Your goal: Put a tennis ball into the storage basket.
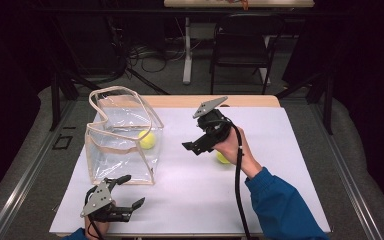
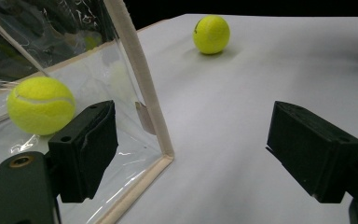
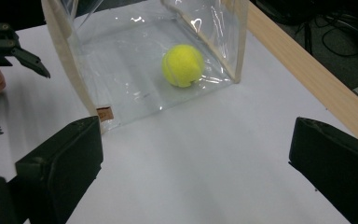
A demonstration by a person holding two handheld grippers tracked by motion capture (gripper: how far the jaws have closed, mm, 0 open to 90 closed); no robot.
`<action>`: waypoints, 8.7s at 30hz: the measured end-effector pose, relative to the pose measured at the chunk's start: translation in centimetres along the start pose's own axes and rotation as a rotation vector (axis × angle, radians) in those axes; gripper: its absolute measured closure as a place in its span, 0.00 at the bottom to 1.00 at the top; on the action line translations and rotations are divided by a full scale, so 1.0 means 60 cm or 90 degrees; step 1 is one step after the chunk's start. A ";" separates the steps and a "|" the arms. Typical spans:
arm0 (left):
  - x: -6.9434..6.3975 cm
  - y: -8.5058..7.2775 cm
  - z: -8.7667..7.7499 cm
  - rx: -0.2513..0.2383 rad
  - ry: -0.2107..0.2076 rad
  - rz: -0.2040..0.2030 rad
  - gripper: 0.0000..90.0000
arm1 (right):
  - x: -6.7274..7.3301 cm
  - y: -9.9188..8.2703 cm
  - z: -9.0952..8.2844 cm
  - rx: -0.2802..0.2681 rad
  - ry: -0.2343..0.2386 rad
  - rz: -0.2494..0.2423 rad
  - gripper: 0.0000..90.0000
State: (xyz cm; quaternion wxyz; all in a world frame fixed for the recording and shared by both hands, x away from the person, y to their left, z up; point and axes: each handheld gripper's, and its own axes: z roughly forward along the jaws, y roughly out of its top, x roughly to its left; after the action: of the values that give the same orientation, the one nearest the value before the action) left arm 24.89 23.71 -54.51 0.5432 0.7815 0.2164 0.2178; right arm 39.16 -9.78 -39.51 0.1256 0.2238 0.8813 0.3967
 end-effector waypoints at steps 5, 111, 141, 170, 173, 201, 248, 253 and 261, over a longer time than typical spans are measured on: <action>0.003 -0.002 0.001 0.002 0.001 -0.004 0.18 | 0.003 -0.020 0.000 0.008 -0.005 -0.001 0.02; -0.003 0.002 0.002 -0.004 -0.003 0.011 0.18 | -0.103 -0.229 0.049 0.107 -0.088 0.147 0.00; -0.003 0.001 0.004 0.001 -0.007 0.011 0.18 | -0.110 -0.243 0.086 0.165 -0.091 0.169 0.28; -0.003 0.001 0.003 0.000 -0.010 0.013 0.18 | -0.101 -0.205 0.054 0.159 -0.105 0.132 0.29; -0.003 0.002 0.003 0.001 -0.009 0.014 0.18 | -0.099 -0.198 0.050 0.168 -0.105 0.124 0.29; -0.003 0.002 0.003 -0.001 -0.009 0.012 0.18 | -0.084 -0.143 0.019 0.165 -0.112 0.081 0.29; -0.003 0.002 0.003 -0.001 -0.006 0.014 0.18 | -0.069 -0.066 -0.008 0.143 -0.115 0.032 0.29; -0.003 0.002 0.004 0.000 -0.005 0.014 0.18 | -0.068 -0.056 -0.012 0.136 -0.115 0.026 0.29; -0.003 0.002 0.003 -0.001 -0.007 0.014 0.18 | -0.065 -0.040 -0.014 0.124 -0.113 0.017 0.29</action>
State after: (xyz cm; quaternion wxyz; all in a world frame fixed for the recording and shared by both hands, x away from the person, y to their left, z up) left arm 24.84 23.42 -54.48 0.5427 0.7845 0.2045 0.2195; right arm 41.51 -13.66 -40.56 0.1759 0.2807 0.8981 0.2894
